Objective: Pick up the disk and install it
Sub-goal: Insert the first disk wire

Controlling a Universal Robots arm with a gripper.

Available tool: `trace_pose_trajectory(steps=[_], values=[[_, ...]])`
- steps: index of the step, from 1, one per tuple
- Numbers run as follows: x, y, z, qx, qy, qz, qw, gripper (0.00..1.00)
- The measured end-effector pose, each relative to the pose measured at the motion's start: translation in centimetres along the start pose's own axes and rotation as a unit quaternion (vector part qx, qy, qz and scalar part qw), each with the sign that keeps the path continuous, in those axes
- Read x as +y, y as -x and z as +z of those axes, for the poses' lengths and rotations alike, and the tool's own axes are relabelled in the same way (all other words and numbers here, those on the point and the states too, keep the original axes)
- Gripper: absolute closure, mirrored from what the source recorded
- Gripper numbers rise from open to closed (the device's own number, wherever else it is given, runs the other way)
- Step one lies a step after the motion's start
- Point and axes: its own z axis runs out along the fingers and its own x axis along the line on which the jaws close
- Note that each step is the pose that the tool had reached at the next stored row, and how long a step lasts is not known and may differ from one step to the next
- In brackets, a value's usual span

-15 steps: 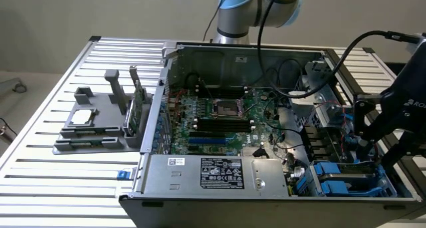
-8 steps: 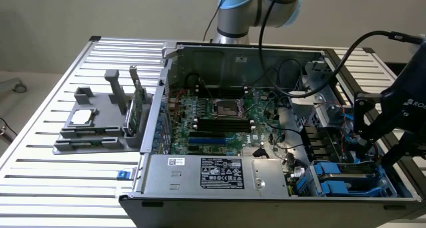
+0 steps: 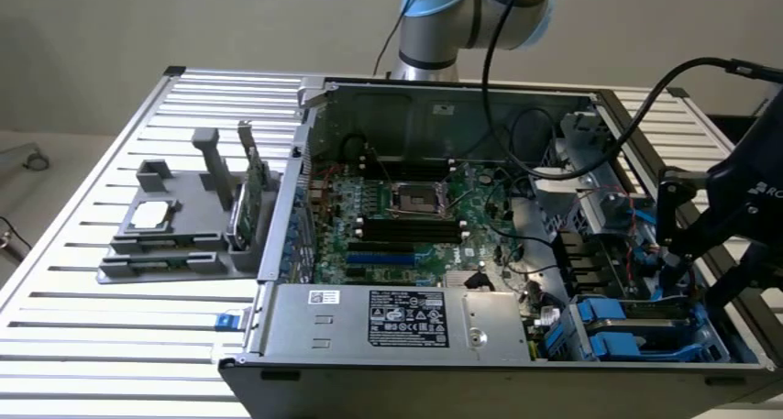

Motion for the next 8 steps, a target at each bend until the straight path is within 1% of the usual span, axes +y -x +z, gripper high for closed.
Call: trace_pose_trajectory(steps=[4,8], values=[[0.24,0.38,0.04,0.0014,0.001,0.005,1.0,0.57],[0.23,0.5,0.14,0.0033,0.0018,0.015,0.9999,0.57]])
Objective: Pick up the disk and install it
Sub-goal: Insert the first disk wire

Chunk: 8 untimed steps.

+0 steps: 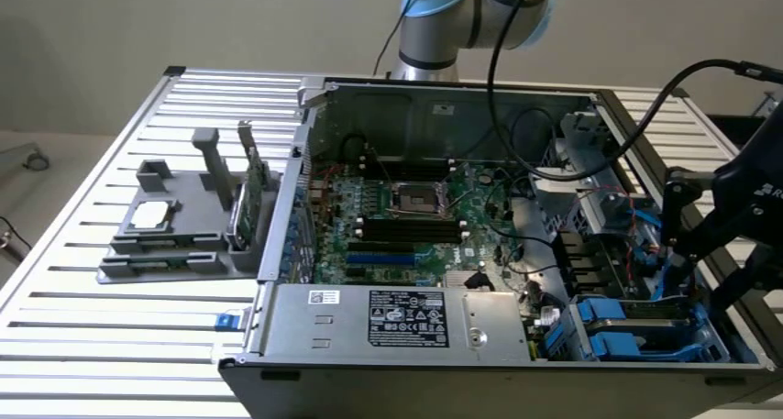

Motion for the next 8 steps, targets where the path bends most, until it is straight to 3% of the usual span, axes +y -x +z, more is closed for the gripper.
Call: trace_pose_trajectory(steps=[8], values=[[-0.29,0.3,0.41,0.0032,0.0009,0.018,0.9998,0.57]])
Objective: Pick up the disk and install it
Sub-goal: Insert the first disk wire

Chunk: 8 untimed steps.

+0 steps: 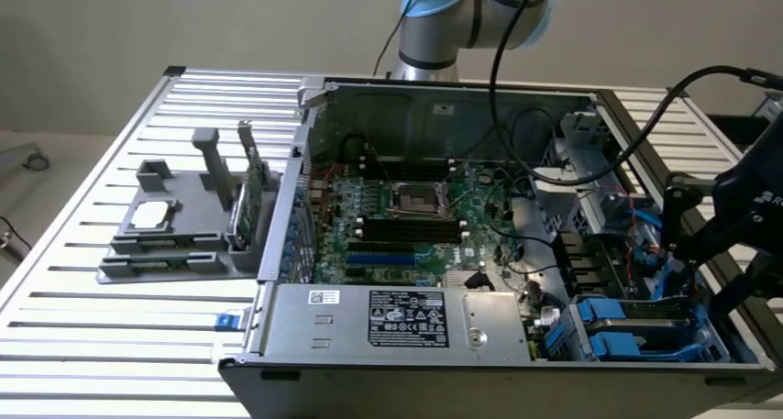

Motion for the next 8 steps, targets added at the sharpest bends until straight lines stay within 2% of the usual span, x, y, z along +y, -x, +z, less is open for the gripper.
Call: trace_pose_trajectory(steps=[5,8], values=[[-0.16,0.19,0.38,0.0025,0.001,0.012,0.9999,0.57],[-0.16,0.25,0.71,0.0053,0.0034,0.02,0.9998,0.57]])
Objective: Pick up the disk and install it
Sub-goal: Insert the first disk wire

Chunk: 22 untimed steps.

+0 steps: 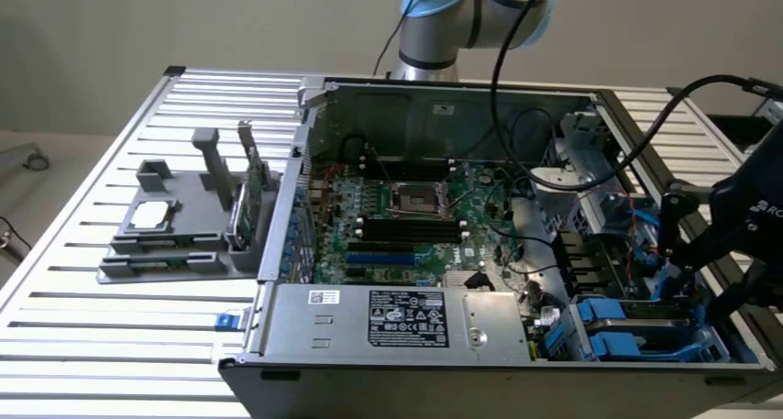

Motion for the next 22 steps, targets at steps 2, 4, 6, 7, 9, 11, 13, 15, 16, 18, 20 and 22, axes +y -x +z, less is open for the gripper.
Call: trace_pose_trajectory(steps=[2,4,6,7,9,11,13,15,16,18,20,22], values=[[0.01,0.01,0.21,0.0028,0.0024,0.007,1.0,0.57],[0.03,0.02,0.4,0.0055,0.0046,0.015,0.9999,0.57],[0.04,0.05,0.5,0.0073,0.0058,0.022,0.9997,0.57],[0.06,0.08,0.52,0.0079,0.0061,0.024,0.9997,0.57],[0.1,0.16,0.55,0.0088,0.0066,0.028,0.9995,0.57],[0.16,0.32,0.54,0.0091,0.0067,0.031,0.9995,0.57],[0.17,0.49,0.54,0.0094,0.0068,0.032,0.9994,0.57],[0.06,0.62,0.56,0.0097,0.0068,0.035,0.9993,0.57],[0.01,0.68,0.56,0.0098,0.0068,0.036,0.9993,0.57],[-0.08,0.78,0.58,0.0104,0.0071,0.039,0.9992,0.57],[-0.13,0.83,0.59,0.0119,0.0083,0.042,0.999,0.57],[-0.16,0.86,0.59,0.0145,0.011,0.045,0.9988,0.57]])
